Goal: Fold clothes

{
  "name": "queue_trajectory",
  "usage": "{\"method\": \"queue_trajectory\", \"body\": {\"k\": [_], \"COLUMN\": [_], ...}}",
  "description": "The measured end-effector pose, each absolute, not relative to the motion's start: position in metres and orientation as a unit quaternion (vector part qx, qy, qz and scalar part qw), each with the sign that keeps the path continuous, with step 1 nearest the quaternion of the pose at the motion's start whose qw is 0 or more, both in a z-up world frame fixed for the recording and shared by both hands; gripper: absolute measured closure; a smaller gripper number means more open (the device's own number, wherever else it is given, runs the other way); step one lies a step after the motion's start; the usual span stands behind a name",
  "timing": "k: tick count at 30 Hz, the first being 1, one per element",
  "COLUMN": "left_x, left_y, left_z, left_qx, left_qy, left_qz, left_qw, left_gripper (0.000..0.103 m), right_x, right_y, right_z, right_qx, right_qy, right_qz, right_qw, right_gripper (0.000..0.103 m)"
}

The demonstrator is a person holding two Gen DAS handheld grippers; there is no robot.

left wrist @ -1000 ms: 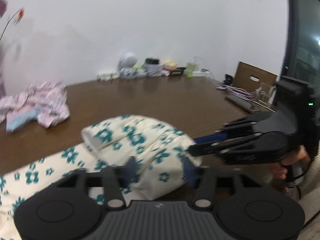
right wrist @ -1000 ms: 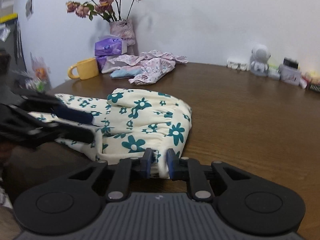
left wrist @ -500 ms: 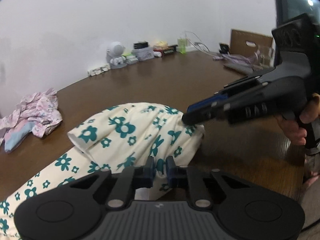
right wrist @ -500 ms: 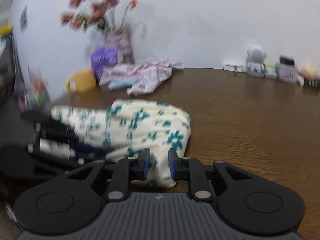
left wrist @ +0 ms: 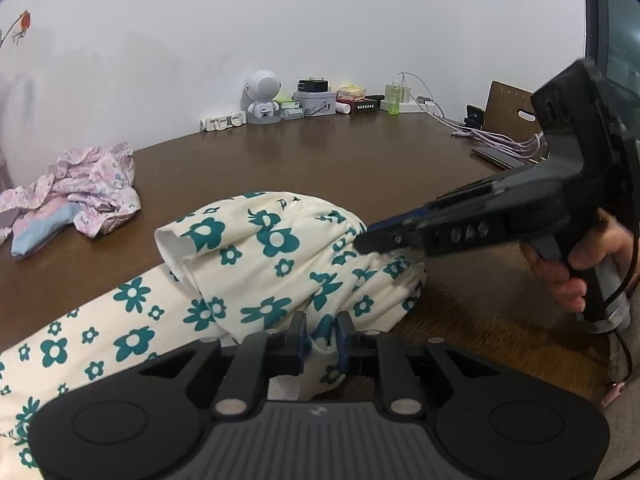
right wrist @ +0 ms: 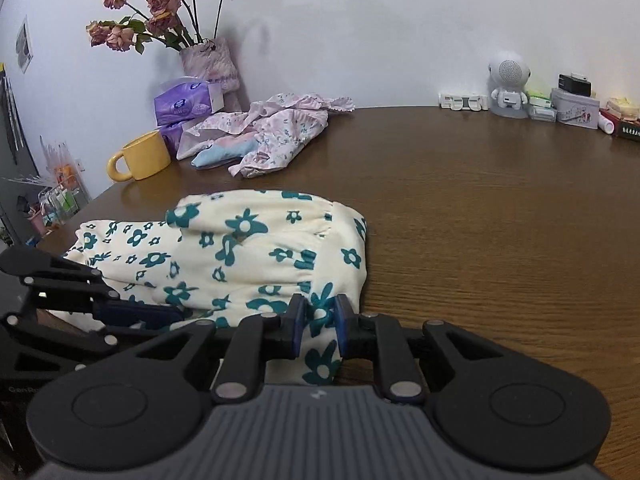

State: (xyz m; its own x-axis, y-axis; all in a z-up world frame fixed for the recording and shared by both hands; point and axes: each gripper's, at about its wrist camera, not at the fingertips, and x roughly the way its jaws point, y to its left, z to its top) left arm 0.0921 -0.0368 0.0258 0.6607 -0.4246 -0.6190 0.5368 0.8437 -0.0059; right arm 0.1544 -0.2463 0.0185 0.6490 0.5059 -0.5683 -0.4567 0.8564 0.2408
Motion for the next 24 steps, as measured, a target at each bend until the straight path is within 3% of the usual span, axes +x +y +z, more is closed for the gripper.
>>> {"method": "queue_trajectory", "body": {"k": [3, 8, 12, 18, 24], "left_x": [0.093, 0.093, 0.093, 0.095, 0.092], "left_y": [-0.035, -0.032, -0.028, -0.026, -0.027], "left_z": [0.024, 0.023, 0.021, 0.020, 0.020], "left_qx": [0.084, 0.076, 0.066, 0.057, 0.061], "left_qy": [0.317, 0.318, 0.319, 0.321, 0.317], "left_qz": [-0.266, -0.269, -0.270, -0.273, -0.274], "left_qw": [0.907, 0.906, 0.906, 0.905, 0.906], "left_gripper": [0.083, 0.082, 0.081, 0.080, 0.080], "right_x": [0.162, 0.199, 0.203, 0.185, 0.215], "right_y": [-0.263, -0.278, -0.267, -0.233, -0.258], "right_z": [0.025, 0.012, 0.007, 0.015, 0.022], "right_qx": [0.097, 0.195, 0.164, 0.032, 0.147], "right_qy": [0.317, 0.352, 0.368, 0.337, 0.363], "right_qz": [0.263, 0.255, 0.258, 0.239, 0.243], "right_qw": [0.906, 0.880, 0.878, 0.910, 0.888], "right_gripper": [0.079, 0.078, 0.085, 0.085, 0.084]}}
